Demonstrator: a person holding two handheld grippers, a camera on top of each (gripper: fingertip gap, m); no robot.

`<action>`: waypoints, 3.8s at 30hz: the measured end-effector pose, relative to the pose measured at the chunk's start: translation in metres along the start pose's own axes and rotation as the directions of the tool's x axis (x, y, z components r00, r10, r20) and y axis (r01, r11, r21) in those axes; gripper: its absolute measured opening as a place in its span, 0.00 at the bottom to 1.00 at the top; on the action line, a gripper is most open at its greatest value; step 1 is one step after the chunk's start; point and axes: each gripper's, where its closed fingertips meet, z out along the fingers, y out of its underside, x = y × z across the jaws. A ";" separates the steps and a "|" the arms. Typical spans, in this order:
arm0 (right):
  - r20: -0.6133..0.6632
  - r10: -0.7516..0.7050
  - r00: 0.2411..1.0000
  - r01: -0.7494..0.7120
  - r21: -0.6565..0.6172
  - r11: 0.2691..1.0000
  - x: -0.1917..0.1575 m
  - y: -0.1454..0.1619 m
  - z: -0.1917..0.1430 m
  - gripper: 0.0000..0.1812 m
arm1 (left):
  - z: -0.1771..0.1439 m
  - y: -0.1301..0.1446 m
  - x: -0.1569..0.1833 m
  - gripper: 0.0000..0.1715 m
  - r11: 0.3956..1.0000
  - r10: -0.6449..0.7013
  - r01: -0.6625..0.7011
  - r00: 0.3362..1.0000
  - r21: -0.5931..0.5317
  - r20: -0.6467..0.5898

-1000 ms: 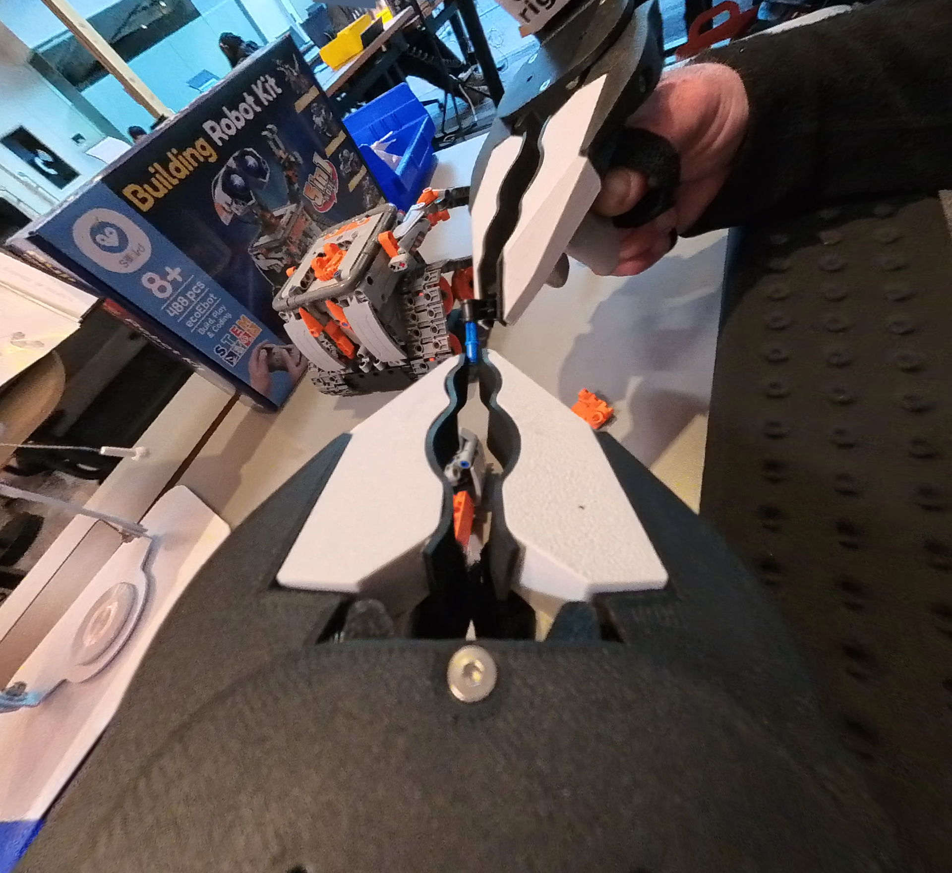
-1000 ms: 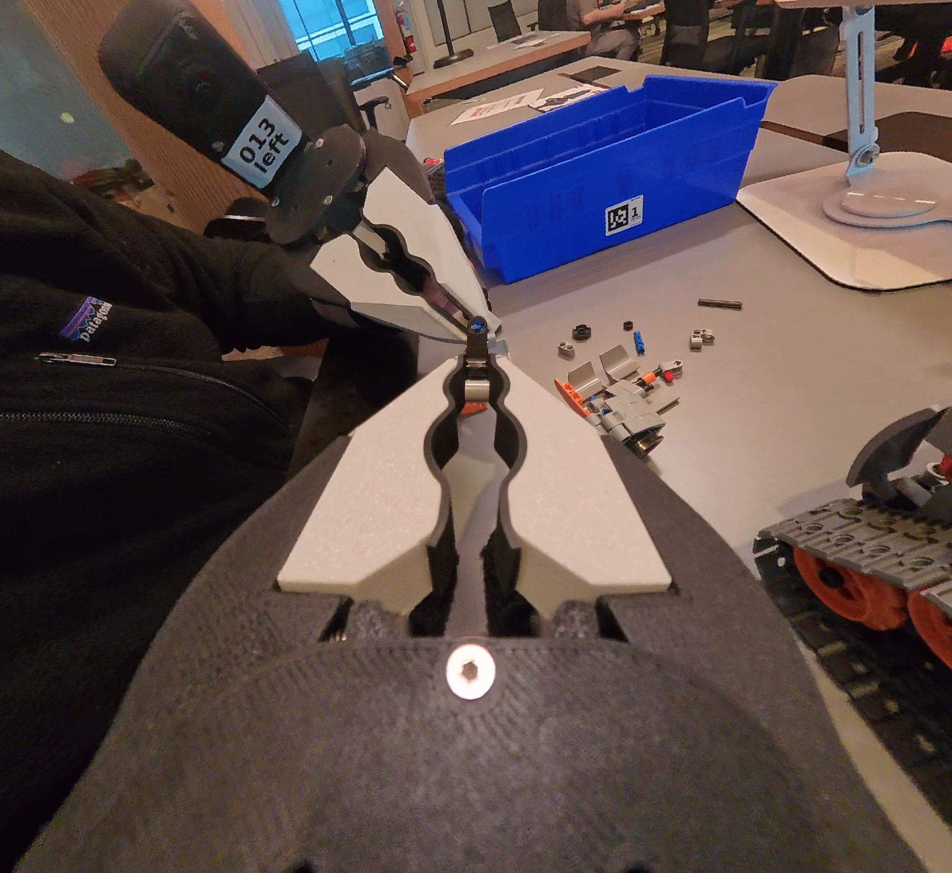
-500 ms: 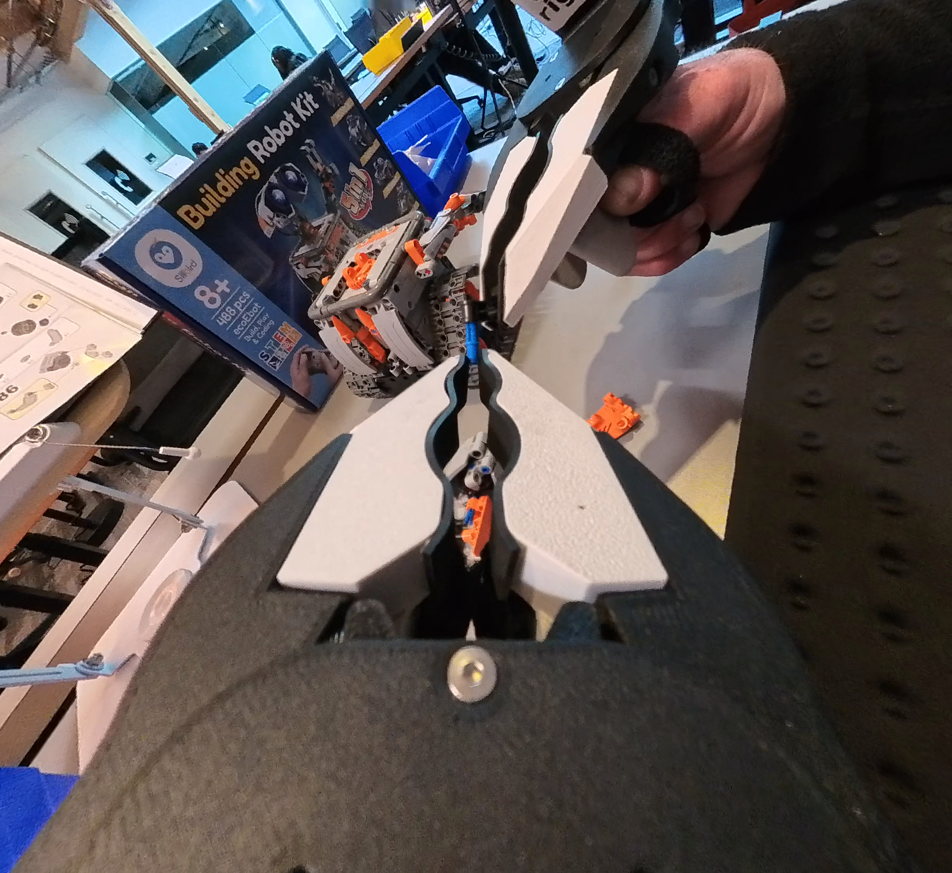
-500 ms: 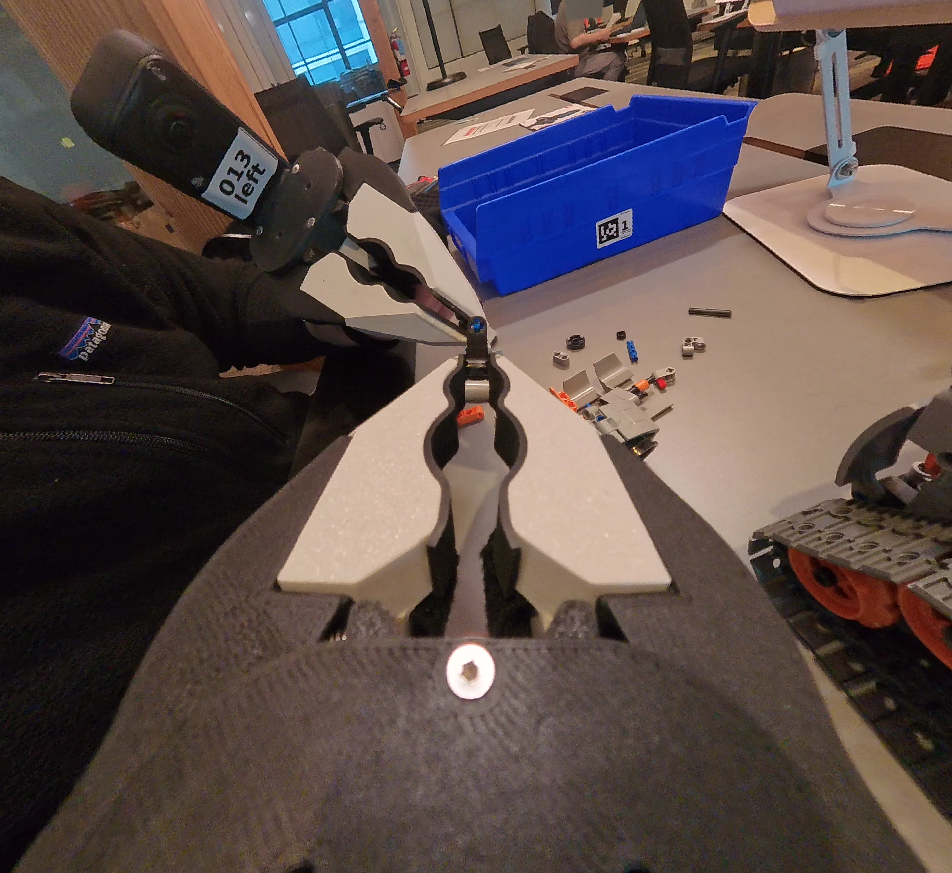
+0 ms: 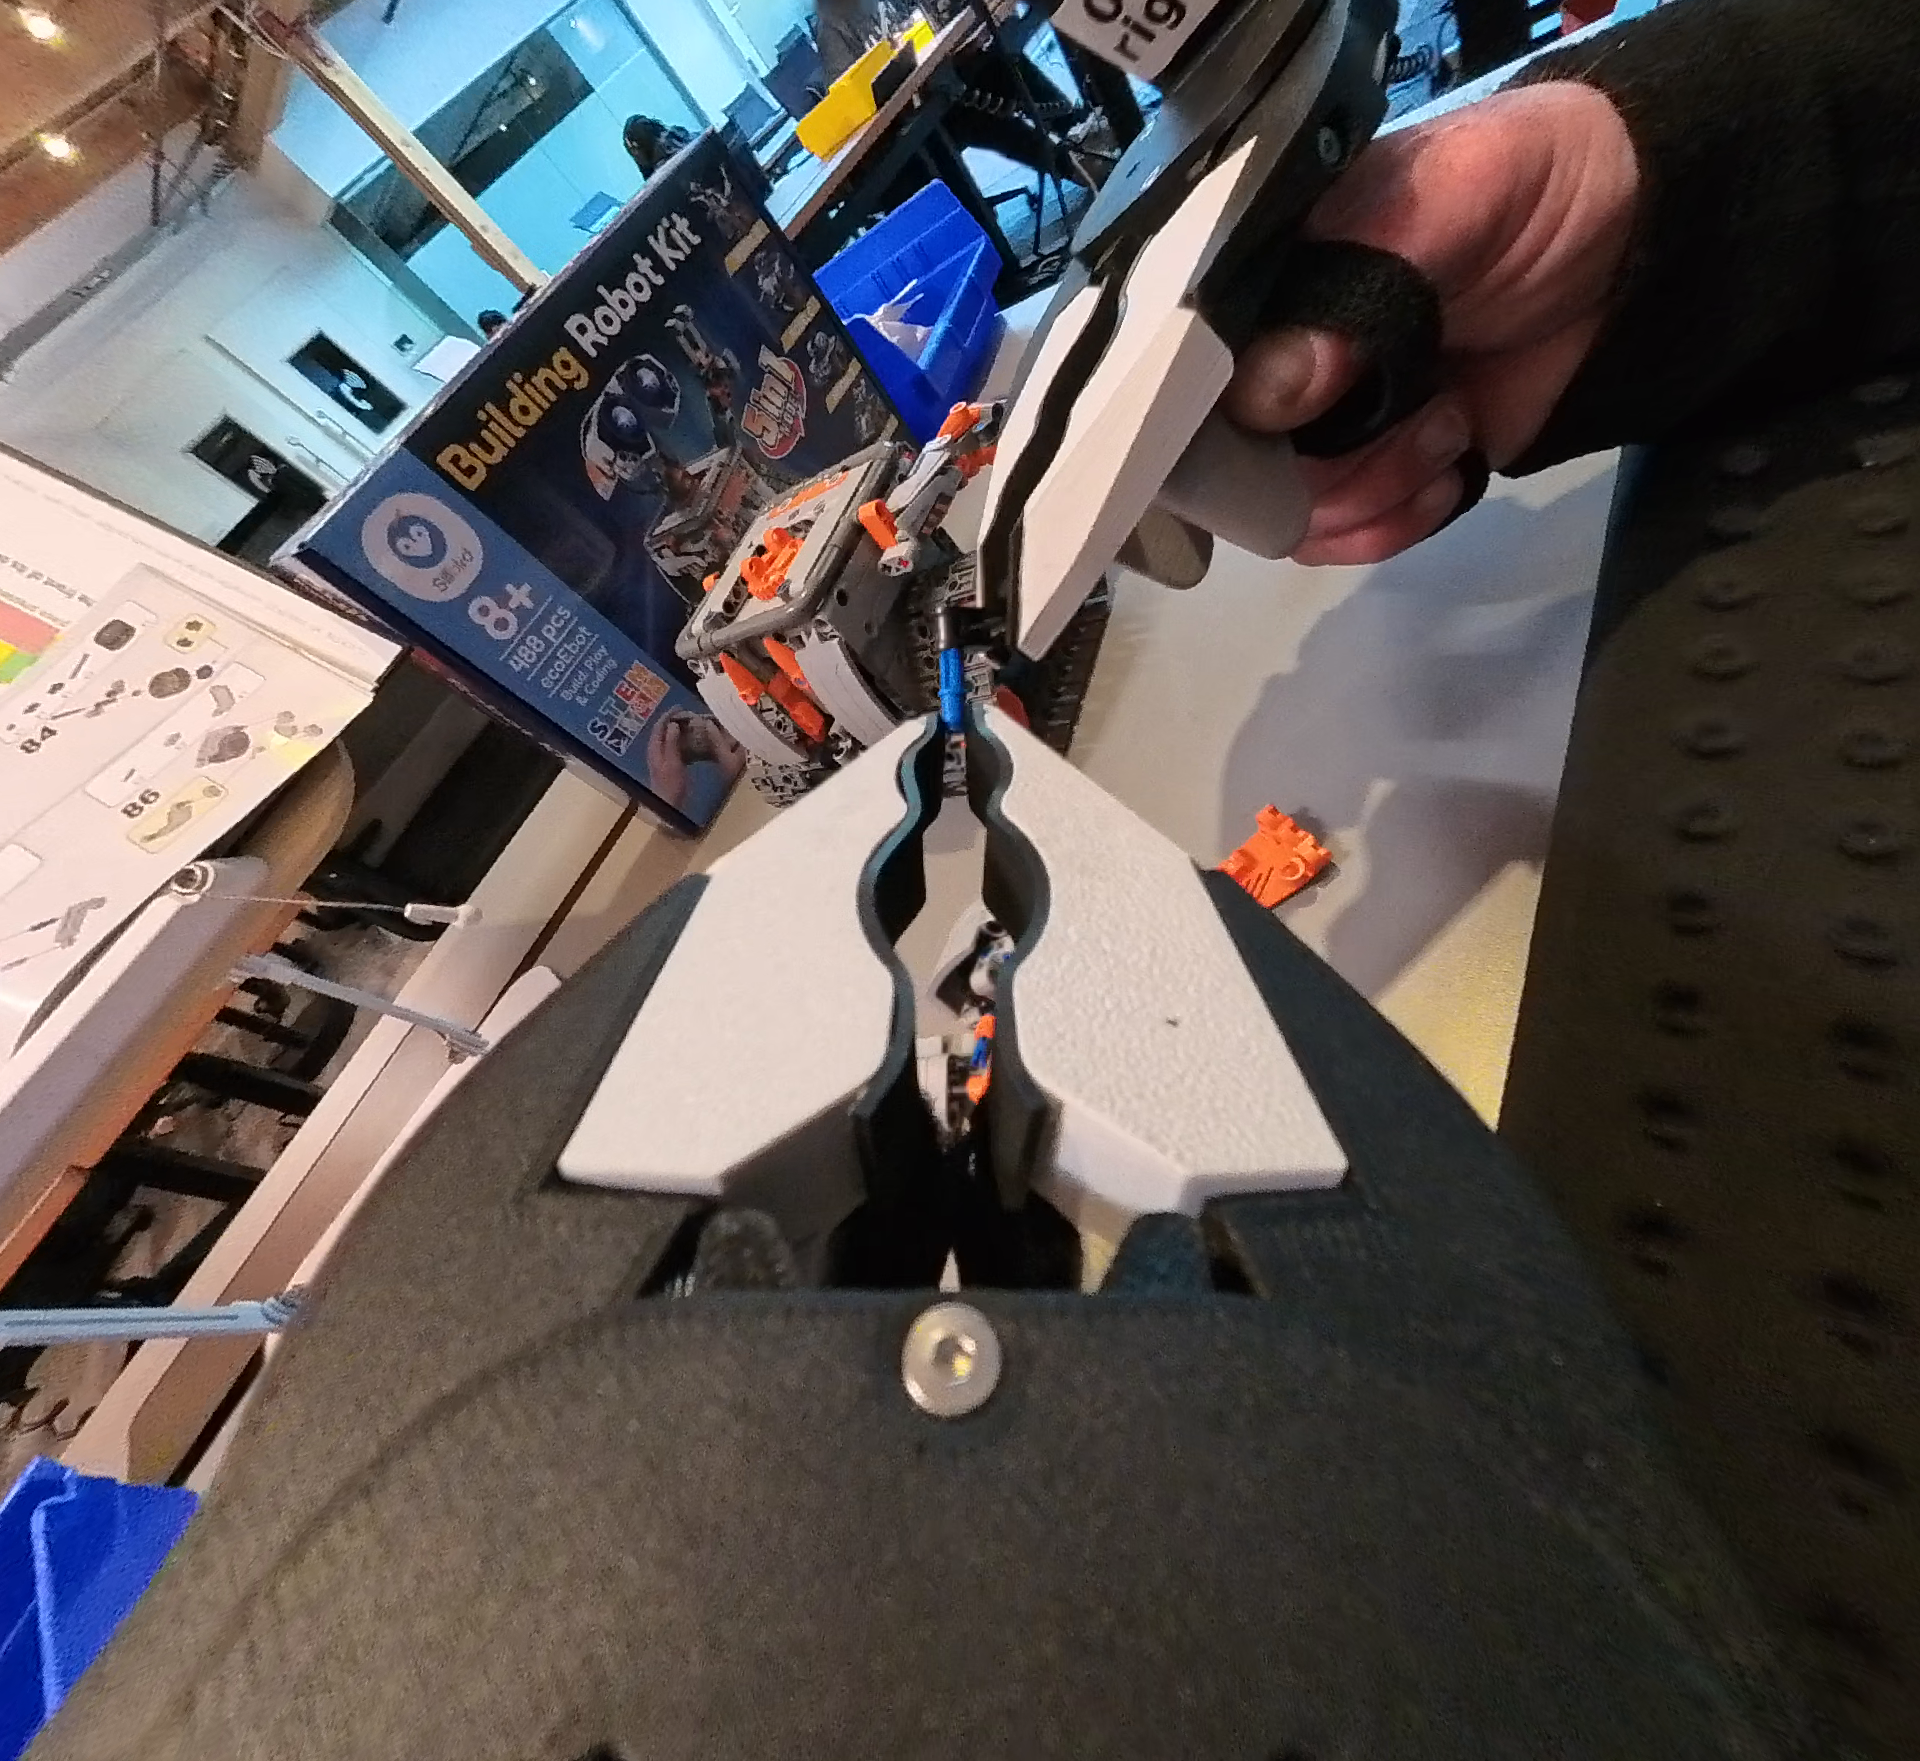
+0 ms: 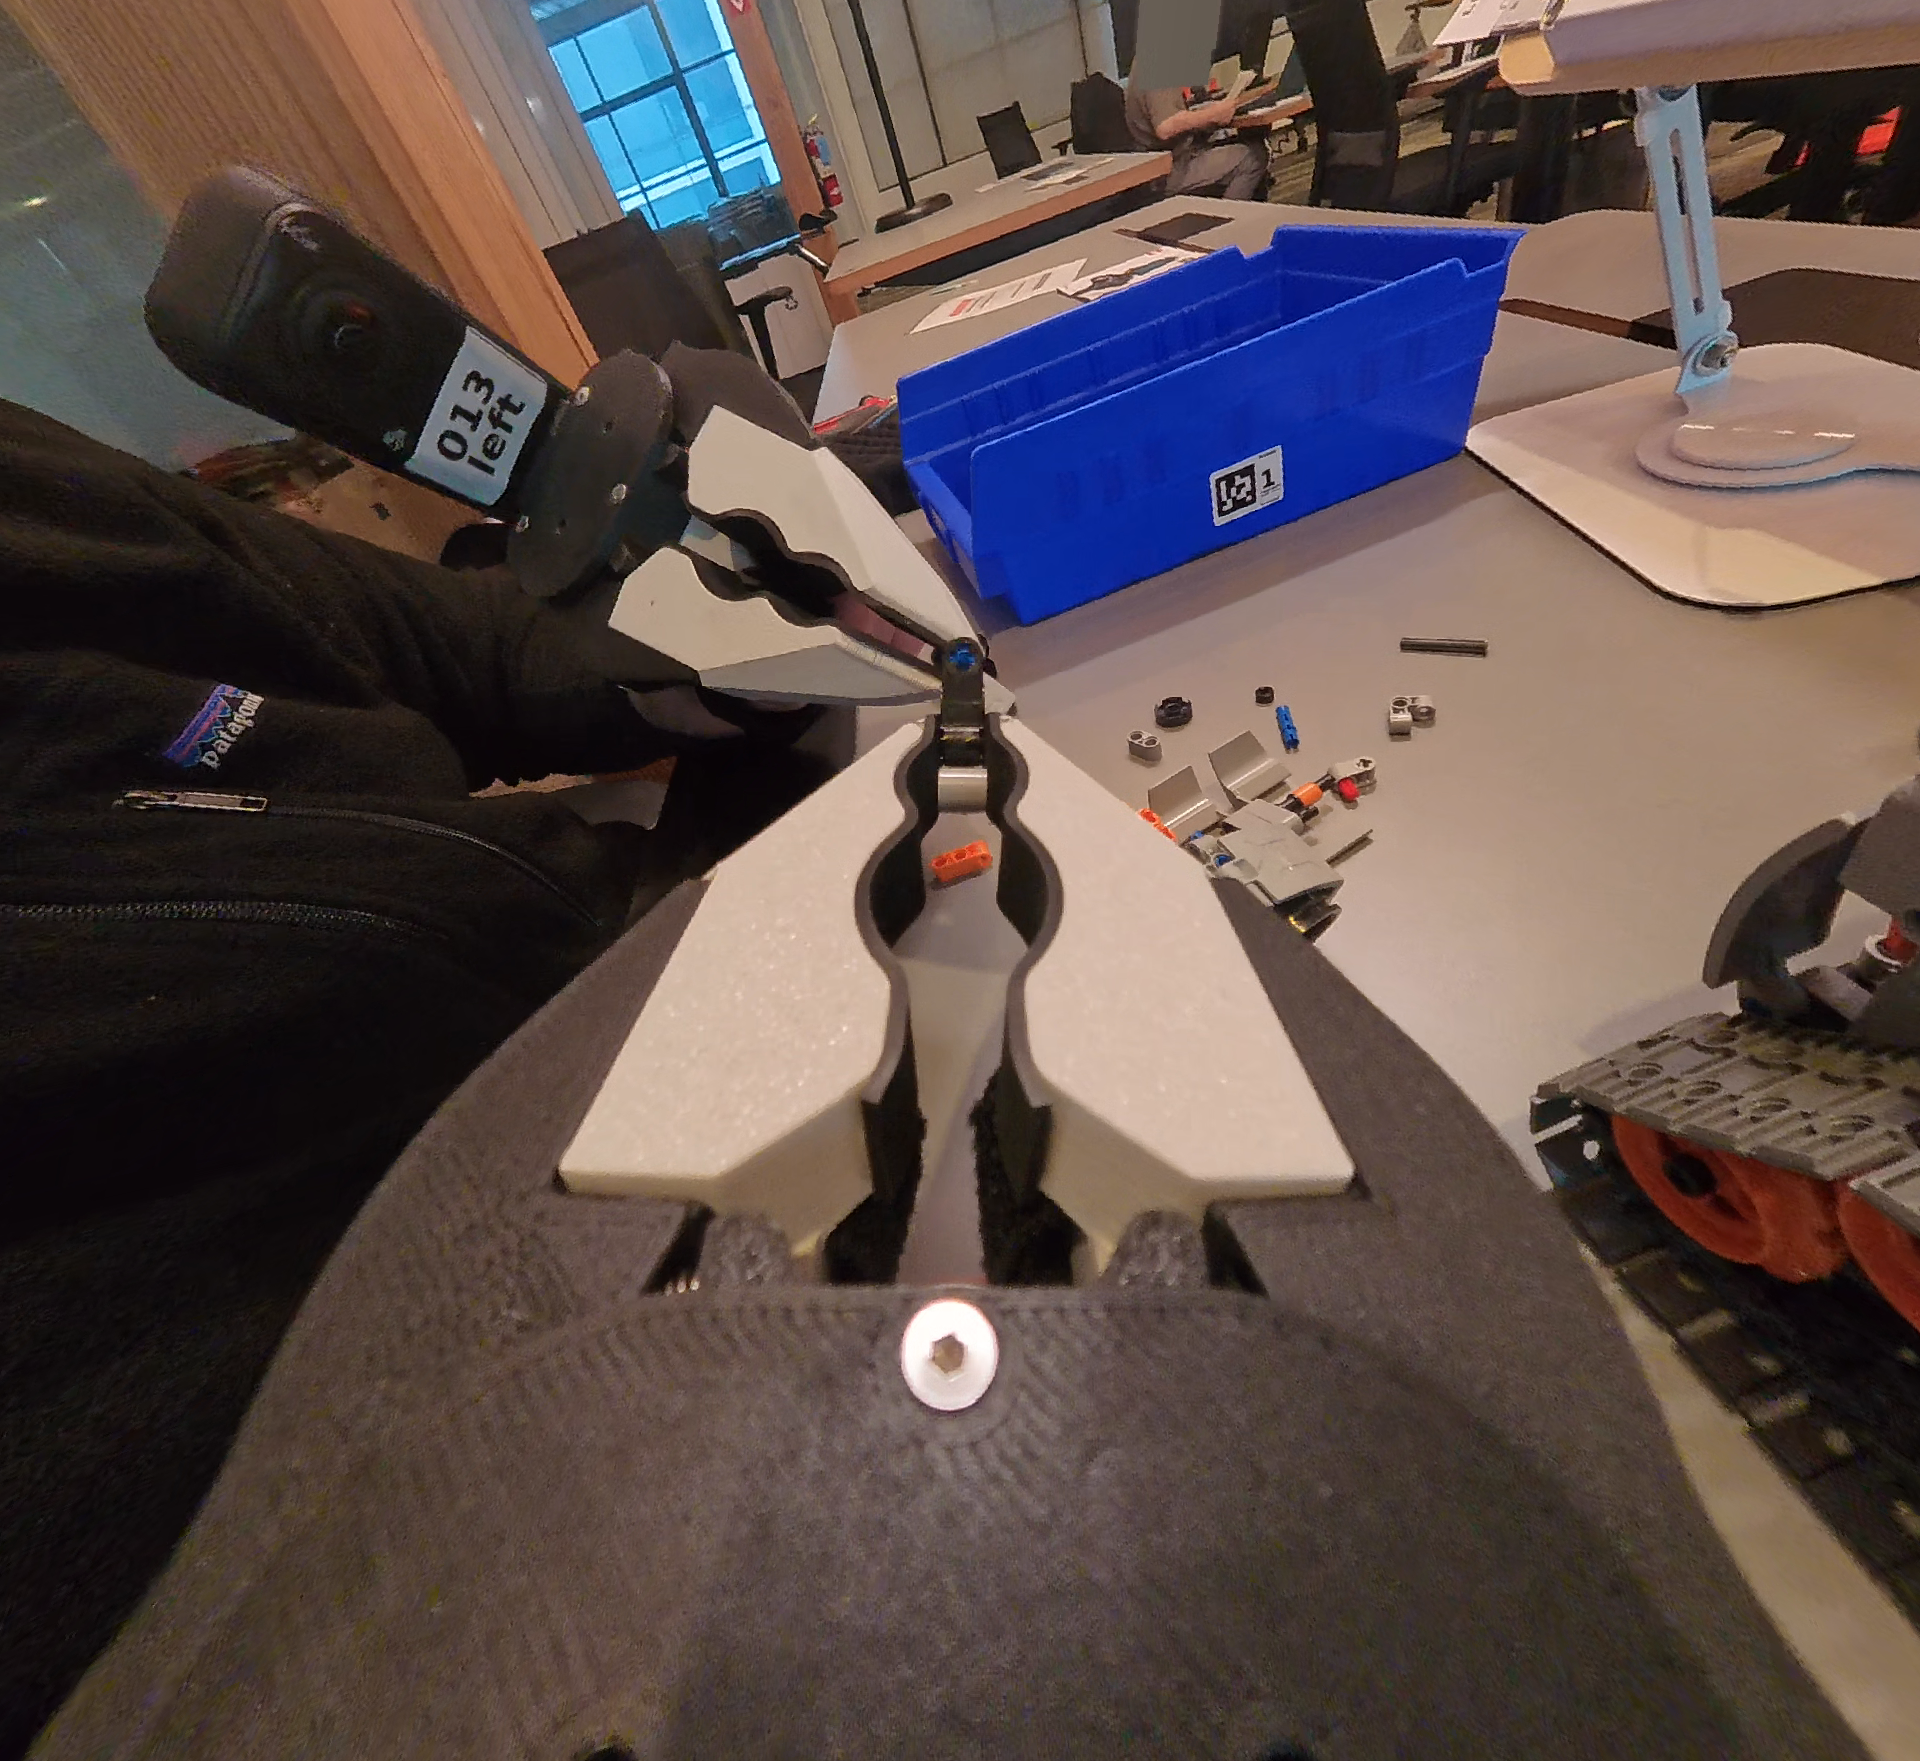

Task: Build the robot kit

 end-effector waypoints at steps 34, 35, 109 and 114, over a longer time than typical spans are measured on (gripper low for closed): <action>0.058 -0.089 0.994 0.087 0.032 0.996 -0.013 -0.007 -0.004 0.03 | -0.011 -0.020 0.001 0.01 0.956 -0.212 0.254 0.945 0.147 -0.251; 0.062 -0.086 0.994 0.083 0.036 0.996 -0.013 -0.007 -0.004 0.03 | -0.012 -0.021 0.001 0.01 0.952 -0.221 0.265 0.941 0.153 -0.257; 0.097 -0.098 0.990 0.084 0.139 0.987 -0.027 -0.027 -0.016 0.03 | -0.010 -0.045 0.004 0.00 0.847 -0.350 0.458 0.863 0.271 -0.365; 0.092 -0.125 0.988 0.114 0.109 0.987 -0.030 -0.023 -0.013 0.03 | -0.006 -0.043 0.010 0.00 0.870 -0.326 0.426 0.875 0.249 -0.356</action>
